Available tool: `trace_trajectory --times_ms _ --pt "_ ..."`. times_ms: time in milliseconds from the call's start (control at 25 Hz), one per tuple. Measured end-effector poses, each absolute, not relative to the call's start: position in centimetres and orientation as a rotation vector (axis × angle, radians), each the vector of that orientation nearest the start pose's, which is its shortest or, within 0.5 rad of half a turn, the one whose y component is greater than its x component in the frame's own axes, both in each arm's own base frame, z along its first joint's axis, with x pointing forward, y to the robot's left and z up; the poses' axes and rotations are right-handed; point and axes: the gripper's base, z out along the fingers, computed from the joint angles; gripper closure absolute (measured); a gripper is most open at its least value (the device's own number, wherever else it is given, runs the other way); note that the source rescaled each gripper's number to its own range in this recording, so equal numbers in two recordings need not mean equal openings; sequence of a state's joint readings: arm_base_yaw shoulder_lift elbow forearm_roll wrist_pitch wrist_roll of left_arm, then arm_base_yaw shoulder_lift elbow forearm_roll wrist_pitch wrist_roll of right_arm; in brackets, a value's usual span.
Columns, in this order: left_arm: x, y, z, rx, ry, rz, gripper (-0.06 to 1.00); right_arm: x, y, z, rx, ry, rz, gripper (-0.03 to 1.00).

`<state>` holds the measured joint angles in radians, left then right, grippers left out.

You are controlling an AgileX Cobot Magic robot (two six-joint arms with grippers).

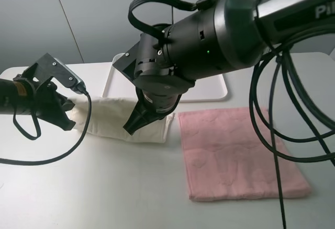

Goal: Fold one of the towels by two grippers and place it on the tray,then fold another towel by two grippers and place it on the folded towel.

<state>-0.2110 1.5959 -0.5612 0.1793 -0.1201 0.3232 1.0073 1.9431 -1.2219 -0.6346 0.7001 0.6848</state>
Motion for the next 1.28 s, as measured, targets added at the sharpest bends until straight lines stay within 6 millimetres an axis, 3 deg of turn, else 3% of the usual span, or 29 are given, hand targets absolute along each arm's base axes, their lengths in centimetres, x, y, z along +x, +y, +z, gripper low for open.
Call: trace_trajectory --times_ms 160,240,320,400,440,520,560,640,840,1000,1280 --pt "27.2 -6.0 14.2 0.849 2.261 0.107 0.88 24.7 29.9 15.1 -0.892 2.487 -0.149 0.97" --pt "27.4 -6.1 13.7 0.854 2.275 0.104 0.73 25.4 29.6 14.9 -0.842 2.499 -0.125 0.97" --pt "27.4 -6.1 13.4 0.856 2.287 0.102 0.51 25.9 29.5 14.9 -0.831 2.489 -0.099 0.89" --pt "27.5 -6.1 13.4 0.816 2.288 0.091 0.27 26.0 29.7 15.0 -0.841 2.471 -0.067 0.67" --pt "27.6 -6.1 13.5 0.785 2.288 0.085 0.16 26.0 29.8 15.0 -0.839 2.466 -0.054 0.50" --pt "28.1 -6.1 13.8 0.752 2.287 0.080 0.05 26.0 29.8 15.0 -0.811 2.470 -0.040 0.17" --pt "28.3 -6.2 14.0 0.740 2.286 0.079 0.03 26.0 29.8 15.0 -0.801 2.470 -0.047 0.06" --pt "28.8 -6.2 14.3 0.720 2.292 0.076 0.02 26.0 29.5 15.0 -0.770 2.490 -0.077 -0.01" --pt "30.7 -6.6 13.9 0.631 2.449 0.031 0.02 26.0 28.7 14.7 -0.704 2.577 -0.109 -0.03" --pt "32.4 -7.0 12.7 0.582 2.644 -0.011 0.11 26.4 27.8 14.3 -0.670 2.690 -0.052 -0.03" --pt "33.7 -6.6 12.3 0.527 2.786 0.079 0.11 26.1 27.6 14.0 -0.705 2.769 0.032 -0.03"
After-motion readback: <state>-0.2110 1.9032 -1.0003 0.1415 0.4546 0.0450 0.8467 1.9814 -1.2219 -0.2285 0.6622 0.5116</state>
